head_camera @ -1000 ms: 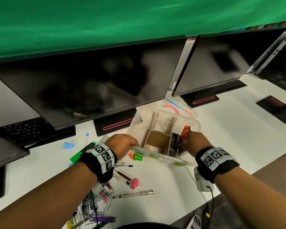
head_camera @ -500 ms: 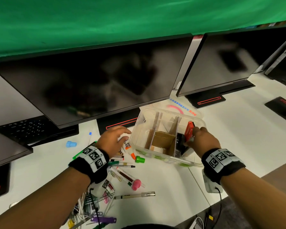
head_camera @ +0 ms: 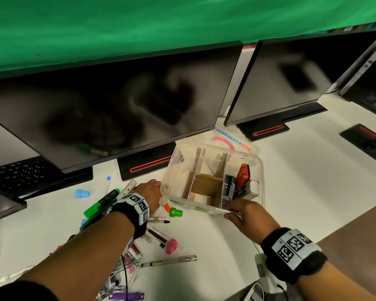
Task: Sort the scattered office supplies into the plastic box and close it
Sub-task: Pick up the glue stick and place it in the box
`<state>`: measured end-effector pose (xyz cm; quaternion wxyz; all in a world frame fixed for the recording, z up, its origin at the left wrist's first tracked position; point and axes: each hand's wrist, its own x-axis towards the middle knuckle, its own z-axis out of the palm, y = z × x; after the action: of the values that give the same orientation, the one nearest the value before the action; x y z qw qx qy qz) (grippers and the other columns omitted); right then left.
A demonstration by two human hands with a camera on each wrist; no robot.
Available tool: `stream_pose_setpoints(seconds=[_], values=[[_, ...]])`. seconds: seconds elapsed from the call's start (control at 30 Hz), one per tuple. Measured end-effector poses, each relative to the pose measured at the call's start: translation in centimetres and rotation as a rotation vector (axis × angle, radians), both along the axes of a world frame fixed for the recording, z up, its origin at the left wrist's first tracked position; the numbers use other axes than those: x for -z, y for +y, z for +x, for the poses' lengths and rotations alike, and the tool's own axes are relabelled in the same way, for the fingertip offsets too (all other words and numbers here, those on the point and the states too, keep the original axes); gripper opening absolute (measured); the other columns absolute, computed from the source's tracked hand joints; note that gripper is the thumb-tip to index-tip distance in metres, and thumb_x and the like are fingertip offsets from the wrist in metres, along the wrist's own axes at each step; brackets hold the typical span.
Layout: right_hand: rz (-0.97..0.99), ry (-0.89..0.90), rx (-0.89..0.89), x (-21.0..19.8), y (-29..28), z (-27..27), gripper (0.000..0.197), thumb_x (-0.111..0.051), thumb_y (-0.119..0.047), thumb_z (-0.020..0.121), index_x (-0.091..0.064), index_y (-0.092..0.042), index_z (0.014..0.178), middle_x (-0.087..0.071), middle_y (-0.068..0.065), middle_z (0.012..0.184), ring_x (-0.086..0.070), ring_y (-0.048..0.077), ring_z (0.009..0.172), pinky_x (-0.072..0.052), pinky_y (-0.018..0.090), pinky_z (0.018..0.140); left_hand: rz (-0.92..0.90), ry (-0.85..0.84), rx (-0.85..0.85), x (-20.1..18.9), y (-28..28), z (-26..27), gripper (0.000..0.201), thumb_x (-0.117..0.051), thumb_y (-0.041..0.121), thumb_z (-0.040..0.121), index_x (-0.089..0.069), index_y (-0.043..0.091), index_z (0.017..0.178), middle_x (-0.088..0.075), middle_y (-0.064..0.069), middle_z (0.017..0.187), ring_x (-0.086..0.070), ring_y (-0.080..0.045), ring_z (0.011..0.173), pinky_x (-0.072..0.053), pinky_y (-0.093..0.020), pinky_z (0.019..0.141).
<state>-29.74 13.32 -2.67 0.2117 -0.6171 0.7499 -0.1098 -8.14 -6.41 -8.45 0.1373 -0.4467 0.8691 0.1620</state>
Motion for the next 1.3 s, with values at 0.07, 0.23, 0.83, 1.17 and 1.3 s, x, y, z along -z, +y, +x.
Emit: stream_pose_setpoints(seconds=[0.07, 0.23, 0.83, 1.17, 1.3], values=[[-0.016, -0.031, 0.035, 0.5, 0.3, -0.1, 0.021, -0.057, -0.029, 0.090, -0.067, -0.023, 0.108, -0.069, -0.003, 0.105, -0.062, 0.017, 0.095, -0.040, 0.019, 0.075, 0.019, -0.039, 0.001, 0.7, 0.1, -0.2, 0.049, -0.059, 0.017, 0.085, -0.043, 0.018, 0.131, -0.048, -0.003, 0.132, -0.051, -0.023, 0.121, -0.039, -0.031, 0.105], [-0.070, -0.024, 0.039, 1.0, 0.5, 0.1, 0.019, -0.058, -0.029, 0.089, -0.068, -0.021, 0.104, -0.069, -0.004, 0.105, -0.062, 0.018, 0.095, -0.036, 0.017, 0.075, 0.051, -0.047, -0.031, 1.5, 0.3, -0.8, 0.038, -0.042, 0.022, 0.094, -0.040, 0.016, 0.132, -0.043, -0.007, 0.134, -0.051, -0.024, 0.120, -0.042, -0.036, 0.105], [0.028, -0.103, 0.076, 0.4, -0.3, -0.2, 0.014, -0.060, -0.031, 0.088, -0.067, -0.026, 0.099, -0.062, -0.013, 0.092, -0.058, 0.008, 0.085, -0.043, 0.013, 0.071, -0.055, 0.523, -0.232, -4.4, 0.7, 2.8, 0.031, -0.044, 0.014, 0.097, -0.049, 0.015, 0.128, -0.042, -0.004, 0.140, -0.051, -0.016, 0.117, -0.038, -0.021, 0.097], [-0.139, -0.467, 0.201, -4.3, -3.7, 3.1, 0.005, -0.067, -0.024, 0.084, -0.068, -0.028, 0.084, -0.067, -0.010, 0.082, -0.062, 0.003, 0.076, -0.049, 0.015, 0.072, 0.014, 0.806, -0.086, -9.9, 4.5, 0.4, 0.019, -0.059, 0.020, 0.089, -0.058, 0.017, 0.108, -0.045, 0.009, 0.106, -0.056, 0.000, 0.082, -0.042, -0.006, 0.072], [-0.226, -0.617, 0.211, -5.8, -5.6, 5.0, 0.010, -0.073, -0.026, 0.078, -0.068, -0.032, 0.084, -0.073, 0.005, 0.087, -0.068, 0.022, 0.084, -0.056, 0.037, 0.085, 0.144, 0.753, -0.062, -10.0, 5.4, -0.9, 0.050, -0.072, 0.023, 0.079, -0.054, 0.025, 0.126, -0.050, 0.013, 0.100, -0.052, -0.007, 0.093, -0.038, -0.004, 0.077]])
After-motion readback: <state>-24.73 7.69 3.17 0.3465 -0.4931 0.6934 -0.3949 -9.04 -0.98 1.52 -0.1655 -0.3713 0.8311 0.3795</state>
